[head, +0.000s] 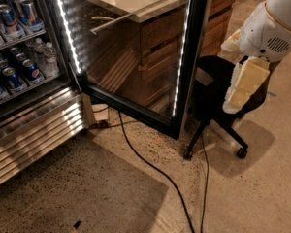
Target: Close right fridge door
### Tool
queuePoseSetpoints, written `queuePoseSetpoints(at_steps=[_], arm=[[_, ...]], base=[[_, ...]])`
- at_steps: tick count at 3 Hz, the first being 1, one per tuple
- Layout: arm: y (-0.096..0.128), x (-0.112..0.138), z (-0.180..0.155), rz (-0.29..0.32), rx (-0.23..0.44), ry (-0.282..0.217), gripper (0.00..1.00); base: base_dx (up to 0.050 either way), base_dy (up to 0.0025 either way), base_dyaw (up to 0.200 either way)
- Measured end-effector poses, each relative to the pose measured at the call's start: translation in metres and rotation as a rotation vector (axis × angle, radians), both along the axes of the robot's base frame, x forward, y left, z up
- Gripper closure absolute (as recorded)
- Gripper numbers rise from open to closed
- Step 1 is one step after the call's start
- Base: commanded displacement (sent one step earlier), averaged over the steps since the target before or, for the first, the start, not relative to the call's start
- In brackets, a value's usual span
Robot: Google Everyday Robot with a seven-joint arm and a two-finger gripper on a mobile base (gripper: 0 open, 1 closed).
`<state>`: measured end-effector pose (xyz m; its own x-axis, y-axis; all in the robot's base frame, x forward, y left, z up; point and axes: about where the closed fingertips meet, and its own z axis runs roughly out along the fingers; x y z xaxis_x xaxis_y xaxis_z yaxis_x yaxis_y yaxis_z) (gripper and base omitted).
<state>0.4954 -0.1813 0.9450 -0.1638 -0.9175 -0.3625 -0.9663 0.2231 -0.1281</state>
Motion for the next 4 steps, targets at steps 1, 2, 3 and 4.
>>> queuePoseSetpoints(at_steps=[1, 2, 3, 4], arm=[[-0.008, 0.009, -0.036, -0.014, 0.013, 0.071, 0.00], [-0.011, 0.015, -0.055, -0.021, 0.018, 0.106, 0.00], [-0.011, 0.015, -0.055, -0.021, 0.018, 0.106, 0.00], [-0.011, 0.015, -0.055, -0.021, 0.018, 0.106, 0.19]], base=[[0.000, 0.00000, 0.000], [0.000, 0.00000, 0.000], [0.000, 0.00000, 0.000], [0.000, 0.00000, 0.000]])
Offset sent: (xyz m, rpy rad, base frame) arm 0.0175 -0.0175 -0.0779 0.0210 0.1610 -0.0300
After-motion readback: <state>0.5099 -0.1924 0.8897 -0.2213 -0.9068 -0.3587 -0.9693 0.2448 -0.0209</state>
